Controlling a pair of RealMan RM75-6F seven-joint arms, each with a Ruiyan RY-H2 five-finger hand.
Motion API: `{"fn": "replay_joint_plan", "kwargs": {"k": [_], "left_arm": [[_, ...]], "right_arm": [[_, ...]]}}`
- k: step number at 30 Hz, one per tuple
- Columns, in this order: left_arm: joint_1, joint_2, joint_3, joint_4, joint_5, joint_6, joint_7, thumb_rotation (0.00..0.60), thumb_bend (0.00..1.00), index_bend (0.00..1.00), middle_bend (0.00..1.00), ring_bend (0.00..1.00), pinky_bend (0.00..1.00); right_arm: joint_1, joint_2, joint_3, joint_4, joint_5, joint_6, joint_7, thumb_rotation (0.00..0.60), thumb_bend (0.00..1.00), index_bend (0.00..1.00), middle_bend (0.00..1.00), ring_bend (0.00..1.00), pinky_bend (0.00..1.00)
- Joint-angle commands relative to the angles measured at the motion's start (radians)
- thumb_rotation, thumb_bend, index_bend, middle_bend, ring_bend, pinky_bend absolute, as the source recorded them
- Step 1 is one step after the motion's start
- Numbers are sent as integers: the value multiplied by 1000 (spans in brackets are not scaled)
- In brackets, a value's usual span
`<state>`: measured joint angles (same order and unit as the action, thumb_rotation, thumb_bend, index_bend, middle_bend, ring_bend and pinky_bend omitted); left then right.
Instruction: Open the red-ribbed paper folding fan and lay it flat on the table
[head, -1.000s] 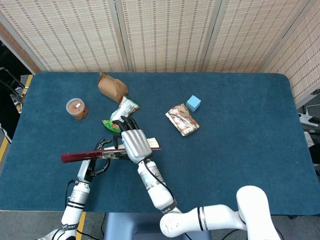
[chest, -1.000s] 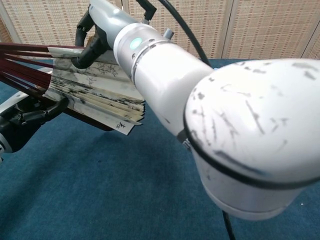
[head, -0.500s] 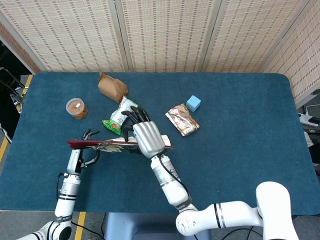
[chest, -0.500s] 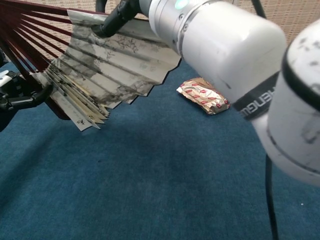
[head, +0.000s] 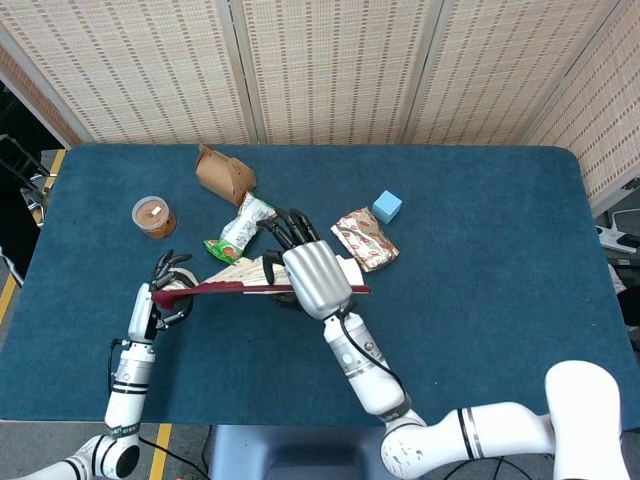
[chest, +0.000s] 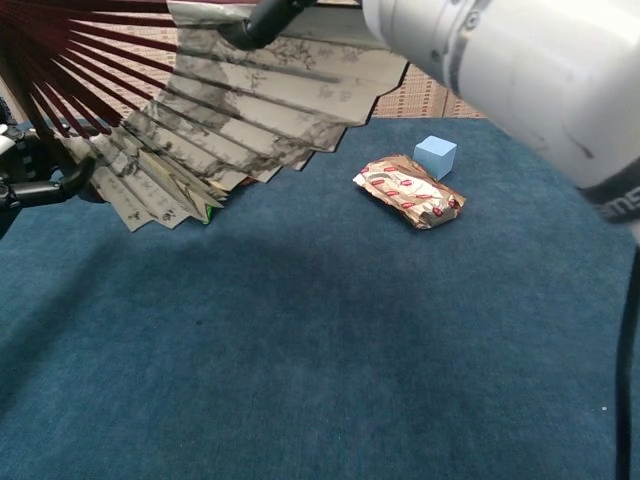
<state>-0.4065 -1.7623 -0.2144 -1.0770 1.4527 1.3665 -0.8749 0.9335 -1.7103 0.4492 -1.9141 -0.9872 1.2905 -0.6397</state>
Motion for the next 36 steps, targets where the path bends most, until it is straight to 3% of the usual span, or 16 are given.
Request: {"fn": "replay_joint_plan", "kwargs": {"k": [1, 5, 36], "left_arm": [[-3, -17, 6, 74, 9, 15, 0, 600, 531, 467, 180, 0, 27], [-6, -26, 7, 106, 1, 4, -27, 600, 527, 458, 180, 0, 27], [-11, -28, 9, 211, -5, 32, -66, 600, 526, 407, 170, 0, 27]], "right_arm": [[-42, 65, -52, -48, -54, 15, -2, 600, 303, 676, 150, 0, 0], [-61, 106, -75, -61, -79, 20, -5, 600, 303, 676, 150, 0, 0], [-166, 271, -117, -118, -174, 61, 63, 600, 304, 675, 150, 0, 0]]}}
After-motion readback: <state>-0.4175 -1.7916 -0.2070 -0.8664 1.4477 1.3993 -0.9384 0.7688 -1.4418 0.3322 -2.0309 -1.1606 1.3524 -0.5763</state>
